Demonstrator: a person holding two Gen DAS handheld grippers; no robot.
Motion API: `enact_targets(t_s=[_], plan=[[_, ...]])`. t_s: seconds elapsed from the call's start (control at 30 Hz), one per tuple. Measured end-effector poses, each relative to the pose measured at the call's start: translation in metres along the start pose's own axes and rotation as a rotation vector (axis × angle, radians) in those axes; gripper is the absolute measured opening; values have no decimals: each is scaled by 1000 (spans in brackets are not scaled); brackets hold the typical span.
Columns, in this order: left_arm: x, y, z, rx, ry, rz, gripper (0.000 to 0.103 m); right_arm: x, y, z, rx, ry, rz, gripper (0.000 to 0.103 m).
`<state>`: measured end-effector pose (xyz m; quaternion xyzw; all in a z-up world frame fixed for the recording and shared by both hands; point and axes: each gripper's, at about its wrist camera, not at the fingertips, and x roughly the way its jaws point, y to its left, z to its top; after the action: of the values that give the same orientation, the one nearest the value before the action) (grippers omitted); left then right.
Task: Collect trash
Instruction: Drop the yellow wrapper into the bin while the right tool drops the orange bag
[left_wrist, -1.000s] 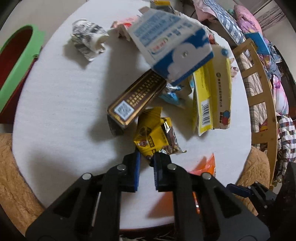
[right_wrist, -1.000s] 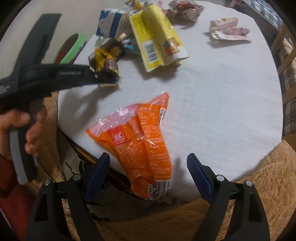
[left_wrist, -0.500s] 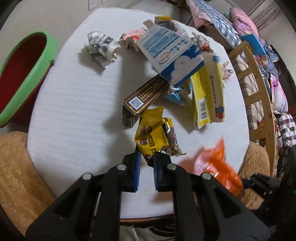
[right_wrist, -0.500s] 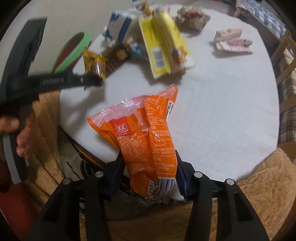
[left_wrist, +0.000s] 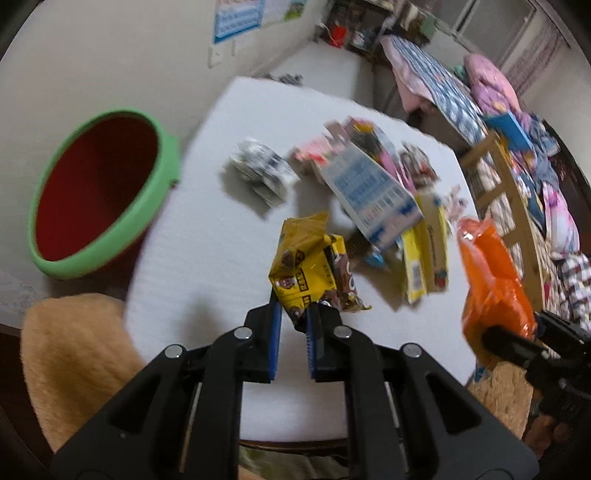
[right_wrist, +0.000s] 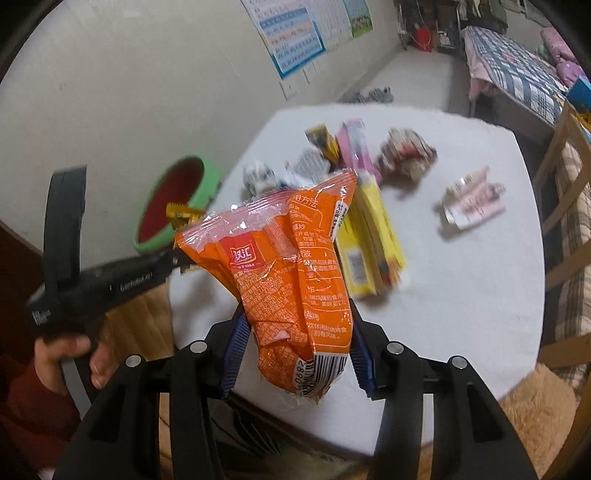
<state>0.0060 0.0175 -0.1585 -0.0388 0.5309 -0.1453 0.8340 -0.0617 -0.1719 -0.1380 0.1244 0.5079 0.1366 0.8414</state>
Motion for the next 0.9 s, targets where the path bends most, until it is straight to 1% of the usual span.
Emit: enact_targets(t_s=[0.17,0.4,0.53,0.67,0.9], plan=[[-15,36,6,-63,-55,58,11,6,18,19,9,-43,22,48],[-30,87,4,-159,-88,123,11,20,45,38,5,-37,59,48],[-33,108,-1,-202,-91,133,11,34,62,48,-24,-26,69,48],[-31,118,-4,-226,-88,126,11,47,78,58,-49,-9,86,48],[-28,139,-6,-268,-84,126,11,67,92,72,-56,25,111,48]])
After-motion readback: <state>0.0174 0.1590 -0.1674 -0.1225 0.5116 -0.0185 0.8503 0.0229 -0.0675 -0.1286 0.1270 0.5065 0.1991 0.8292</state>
